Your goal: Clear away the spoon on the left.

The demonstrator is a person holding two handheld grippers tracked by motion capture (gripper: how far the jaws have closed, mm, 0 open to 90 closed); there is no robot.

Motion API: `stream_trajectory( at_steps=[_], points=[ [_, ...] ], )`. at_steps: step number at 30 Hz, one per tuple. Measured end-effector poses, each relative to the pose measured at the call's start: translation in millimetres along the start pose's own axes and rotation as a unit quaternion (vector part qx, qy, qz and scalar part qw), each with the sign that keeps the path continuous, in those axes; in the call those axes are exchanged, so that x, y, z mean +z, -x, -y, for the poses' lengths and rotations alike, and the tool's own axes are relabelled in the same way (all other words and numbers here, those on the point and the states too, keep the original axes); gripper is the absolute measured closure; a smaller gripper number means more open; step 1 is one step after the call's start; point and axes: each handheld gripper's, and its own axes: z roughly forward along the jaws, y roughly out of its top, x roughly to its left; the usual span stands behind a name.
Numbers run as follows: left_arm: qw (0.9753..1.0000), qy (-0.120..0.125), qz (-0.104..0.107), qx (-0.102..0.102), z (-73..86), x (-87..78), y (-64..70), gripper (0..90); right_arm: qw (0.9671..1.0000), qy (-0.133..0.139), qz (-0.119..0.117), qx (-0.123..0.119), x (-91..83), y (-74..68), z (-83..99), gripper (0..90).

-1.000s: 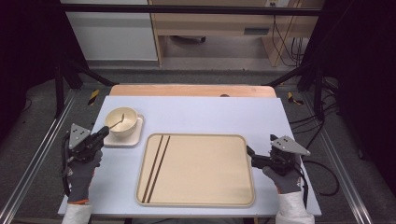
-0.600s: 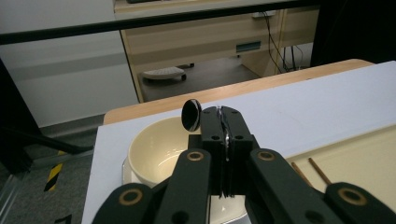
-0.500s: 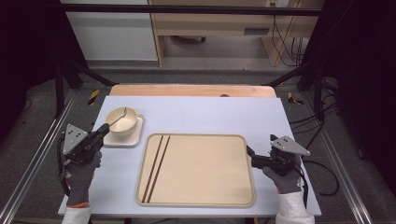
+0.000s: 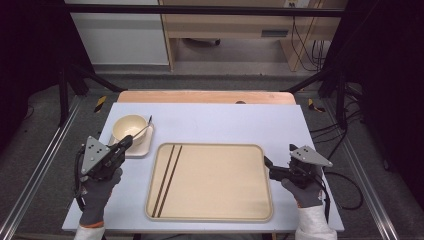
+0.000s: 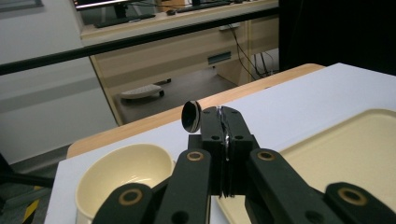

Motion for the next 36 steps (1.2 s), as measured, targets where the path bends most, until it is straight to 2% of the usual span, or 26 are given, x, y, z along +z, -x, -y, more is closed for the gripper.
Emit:
stream_trajectory(
  at_steps=[8,10,11,15,27,36],
  points=[
    [0.9995,-0.004,0.022,0.025,-2.7,3.3,19.9,89.2,1.0,-0.001,0.0,-0.001,0.2,0.1,0.1,6.4],
    [0.999,-0.002,0.025,0.037,-2.7,5.4,23.4,89.2,1.0,-0.001,0.0,-0.002,0.3,0.0,0.1,6.4],
    [0.999,-0.009,0.028,0.034,-2.1,5.5,26.5,89.2,1.0,-0.001,-0.001,-0.001,0.3,-0.3,0.1,6.4],
    [0.9982,-0.013,0.037,0.046,-1.2,9.0,36.1,89.2,1.0,0.0,-0.001,0.001,-0.1,0.1,-0.1,6.3],
    [0.9932,-0.044,0.063,0.088,8.3,23.4,61.7,89.1,1.0,-0.002,-0.001,-0.001,0.3,0.1,0.2,6.2],
    [0.9879,-0.065,0.074,0.12,18.6,33.8,81.7,89.2,1.0,-0.002,0.0,0.0,0.2,0.4,0.4,6.2]
  ],
)
